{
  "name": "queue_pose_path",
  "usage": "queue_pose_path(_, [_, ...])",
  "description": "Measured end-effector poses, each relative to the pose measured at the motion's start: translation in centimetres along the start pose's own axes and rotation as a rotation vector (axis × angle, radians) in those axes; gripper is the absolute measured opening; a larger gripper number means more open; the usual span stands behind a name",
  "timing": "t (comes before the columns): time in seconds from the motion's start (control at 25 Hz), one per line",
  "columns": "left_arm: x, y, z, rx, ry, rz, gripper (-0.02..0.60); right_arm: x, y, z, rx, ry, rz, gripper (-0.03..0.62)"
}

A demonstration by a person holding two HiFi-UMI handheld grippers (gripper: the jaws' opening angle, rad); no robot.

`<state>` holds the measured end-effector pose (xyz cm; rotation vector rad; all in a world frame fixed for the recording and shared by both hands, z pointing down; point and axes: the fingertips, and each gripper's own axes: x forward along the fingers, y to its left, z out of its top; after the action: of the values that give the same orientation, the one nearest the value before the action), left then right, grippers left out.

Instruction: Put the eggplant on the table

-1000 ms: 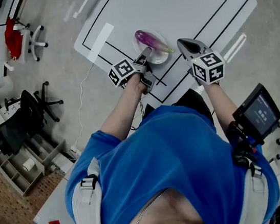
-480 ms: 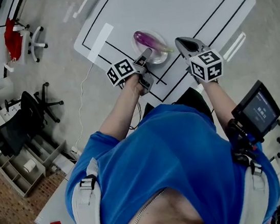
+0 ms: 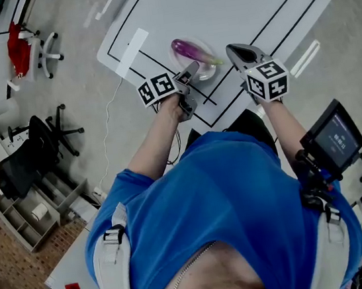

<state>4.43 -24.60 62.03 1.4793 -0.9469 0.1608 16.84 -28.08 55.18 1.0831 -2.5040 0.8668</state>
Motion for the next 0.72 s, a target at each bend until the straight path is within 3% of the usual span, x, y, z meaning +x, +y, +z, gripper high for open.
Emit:
queue_pose_path(0.4, [-0.3,0.4,-1.7,0.231,0.102,0.084,0.262,0.0,0.2,-0.5,0.003,0.0,0.018,0.002])
queue_pose_path(0.72, [-1.3,1.0,-2.7,0.241,0.103,0.104,0.264,0.2,0.5,-0.9,-0.006,0.007,0.048,0.002])
